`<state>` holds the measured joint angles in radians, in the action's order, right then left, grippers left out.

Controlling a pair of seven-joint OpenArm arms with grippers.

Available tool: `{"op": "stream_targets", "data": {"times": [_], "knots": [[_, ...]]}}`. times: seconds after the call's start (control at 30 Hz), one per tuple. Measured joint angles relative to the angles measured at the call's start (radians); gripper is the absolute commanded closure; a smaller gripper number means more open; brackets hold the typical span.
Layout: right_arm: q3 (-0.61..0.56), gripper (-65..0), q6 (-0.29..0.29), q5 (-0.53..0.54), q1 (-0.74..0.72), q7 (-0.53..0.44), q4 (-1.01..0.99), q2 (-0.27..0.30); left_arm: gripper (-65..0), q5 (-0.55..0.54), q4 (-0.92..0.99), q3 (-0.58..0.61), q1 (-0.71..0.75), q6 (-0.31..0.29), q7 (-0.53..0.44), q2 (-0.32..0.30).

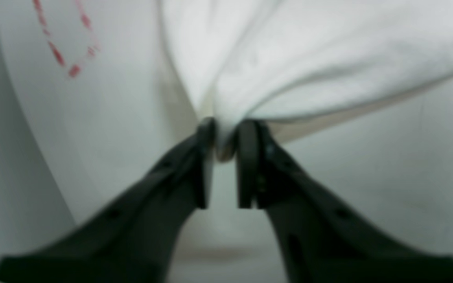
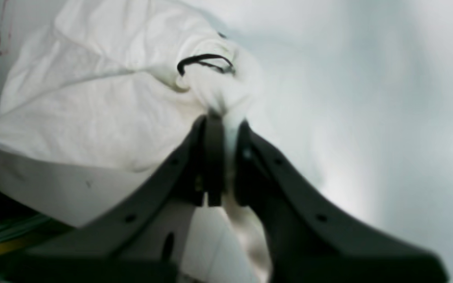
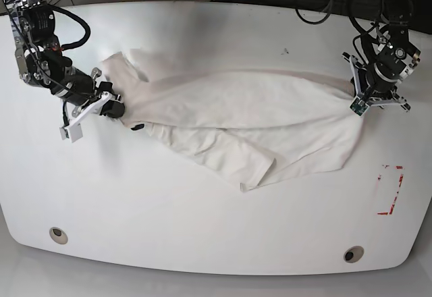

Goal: Layout the t-shirt on the table in an organized manner, then fold the t-shirt properly
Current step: 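Pull both grippers apart, stretching the shirt across the table, then release the shirt from both grippers onto the table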

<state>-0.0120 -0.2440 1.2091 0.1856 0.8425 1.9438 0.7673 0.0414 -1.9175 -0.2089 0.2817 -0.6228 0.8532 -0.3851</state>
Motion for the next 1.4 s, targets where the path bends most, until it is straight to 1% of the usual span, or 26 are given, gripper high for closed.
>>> {"op": "stream_targets", "data": {"times": [0.07,0.13,0.23,0.3,0.33,0.43,0.57,0.67,0.83,0.97,1.07,1.1,1.13,1.2,1.4], "knots": [[0.000,-22.7,0.000,0.000,0.013,0.016,0.000,-0.006,-36.6,0.003,0.000,-0.002,0.014,-0.004,0.007,-0.007],[0.000,-29.2,-0.003,0.001,0.029,0.048,0.000,-0.008,-42.6,0.006,0.000,-0.004,0.028,-0.004,0.013,-0.010],[-0.002,-36.9,-0.048,0.002,0.045,0.061,0.000,-0.008,-46.4,0.030,0.000,0.000,0.050,-0.011,0.008,-0.025],[-0.002,-39.2,-0.072,-0.002,0.051,0.069,0.000,-0.007,-46.8,0.072,0.000,0.000,0.056,-0.014,0.008,-0.027],[-0.002,-39.4,-0.078,-0.001,0.051,0.079,-0.001,-0.006,-47.0,0.105,0.001,0.000,0.056,-0.014,0.013,-0.027],[-0.002,-39.8,-0.080,0.001,0.048,0.087,-0.001,-0.006,-47.2,0.145,0.001,0.000,0.050,-0.014,0.013,-0.033],[0.002,-39.7,-0.084,0.000,0.040,0.088,0.000,-0.006,-47.2,0.170,0.001,0.000,0.020,-0.014,0.011,-0.034],[0.028,-39.7,-0.090,0.001,0.017,0.106,0.000,-0.012,-47.2,0.172,0.001,0.000,-0.024,-0.014,0.006,-0.033],[0.065,-39.7,-0.088,-0.001,-0.069,0.097,0.000,-0.018,-47.0,0.175,0.000,0.000,-0.103,-0.014,-0.005,-0.031],[0.062,-39.8,-0.088,-0.007,-0.173,0.090,-0.006,-0.051,-46.8,0.176,0.001,-0.001,-0.167,-0.014,-0.001,-0.018],[0.043,-39.7,-0.060,-0.034,-0.252,0.090,-0.021,-0.092,-46.7,0.179,0.000,-0.002,-0.217,-0.005,-0.027,0.011],[0.025,-39.7,-0.040,-0.056,-0.275,0.086,-0.029,-0.107,-46.7,0.179,0.001,-0.003,-0.229,-0.008,-0.047,0.019],[0.003,-39.7,-0.018,-0.087,-0.305,0.076,-0.043,-0.126,-46.7,0.180,0.001,-0.003,-0.241,-0.006,-0.071,0.029],[-0.057,-39.7,0.017,-0.133,-0.359,0.089,-0.073,-0.162,-46.7,0.179,0.000,-0.004,-0.256,-0.006,-0.110,0.045],[-0.217,-39.6,0.124,-0.269,-0.468,0.085,-0.180,-0.287,-46.7,0.180,0.001,-0.003,-0.281,-0.007,-0.149,0.092]]}}
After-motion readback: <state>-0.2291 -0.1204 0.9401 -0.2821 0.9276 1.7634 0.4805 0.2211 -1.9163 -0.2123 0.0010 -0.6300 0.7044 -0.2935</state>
